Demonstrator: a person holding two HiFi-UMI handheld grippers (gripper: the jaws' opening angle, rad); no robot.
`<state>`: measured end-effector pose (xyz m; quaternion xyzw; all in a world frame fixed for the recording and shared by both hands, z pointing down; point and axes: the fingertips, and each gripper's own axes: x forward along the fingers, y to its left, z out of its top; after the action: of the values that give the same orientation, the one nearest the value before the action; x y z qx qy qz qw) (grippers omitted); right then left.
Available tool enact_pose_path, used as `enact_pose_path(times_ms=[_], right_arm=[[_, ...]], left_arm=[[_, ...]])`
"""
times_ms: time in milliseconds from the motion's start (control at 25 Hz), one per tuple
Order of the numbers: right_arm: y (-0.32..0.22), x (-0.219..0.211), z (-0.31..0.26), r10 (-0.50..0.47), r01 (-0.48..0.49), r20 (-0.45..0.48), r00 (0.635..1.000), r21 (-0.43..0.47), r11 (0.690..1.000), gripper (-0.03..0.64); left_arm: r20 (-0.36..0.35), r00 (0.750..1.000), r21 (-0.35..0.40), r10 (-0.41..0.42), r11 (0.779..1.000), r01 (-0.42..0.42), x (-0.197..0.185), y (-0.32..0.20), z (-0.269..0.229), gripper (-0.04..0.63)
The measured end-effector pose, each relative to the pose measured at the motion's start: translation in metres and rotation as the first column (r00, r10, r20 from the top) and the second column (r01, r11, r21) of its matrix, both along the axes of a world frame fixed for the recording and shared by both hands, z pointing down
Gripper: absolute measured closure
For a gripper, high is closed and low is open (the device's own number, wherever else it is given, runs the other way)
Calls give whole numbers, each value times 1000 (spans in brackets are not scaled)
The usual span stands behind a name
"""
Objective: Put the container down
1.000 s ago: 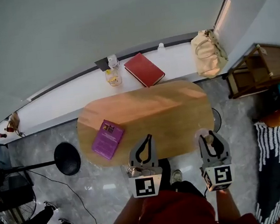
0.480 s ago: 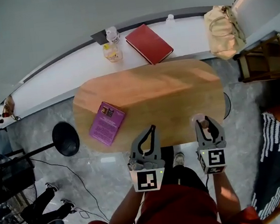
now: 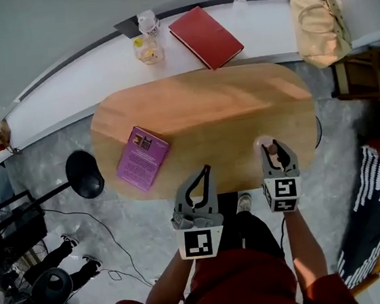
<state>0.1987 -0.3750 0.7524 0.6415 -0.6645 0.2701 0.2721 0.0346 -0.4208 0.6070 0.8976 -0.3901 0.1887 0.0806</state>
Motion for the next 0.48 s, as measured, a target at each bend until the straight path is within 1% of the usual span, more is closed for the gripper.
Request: enact_pose_path(times_ms=[80, 120, 200, 240, 360, 440, 480], right_arm=[[-8, -2, 17, -3, 3, -7, 1000, -21, 1000, 482], [-11, -3, 25, -4, 3, -9, 1000, -32, 999, 482], [-18, -5, 41, -1, 0, -12, 1000, -50, 999, 482], [-22, -6, 50, 1, -2, -13, 1000, -60, 998, 482], [-28, -8, 73, 8, -10, -14, 1000, -95, 995, 482], [-30, -9, 86, 9, -11, -14, 1000, -118, 993, 482], [-32, -9, 91, 9, -11, -15, 1000, -126, 992, 482]], left_arm=[[59, 998, -19, 32, 999, -31, -6, -2, 15, 586], [48, 999, -28, 9, 1000, -8, -9, -5, 19, 586], [-7, 998, -44, -65, 997, 65, -16, -15, 25, 586], [-1, 998, -44, -66, 997, 66, -18, -18, 28, 586], [40, 999, -60, -35, 998, 38, -23, -21, 40, 586], [102, 995, -64, 21, 998, -15, -26, -21, 48, 586], [118, 992, -68, 33, 997, -25, -28, -22, 51, 586]])
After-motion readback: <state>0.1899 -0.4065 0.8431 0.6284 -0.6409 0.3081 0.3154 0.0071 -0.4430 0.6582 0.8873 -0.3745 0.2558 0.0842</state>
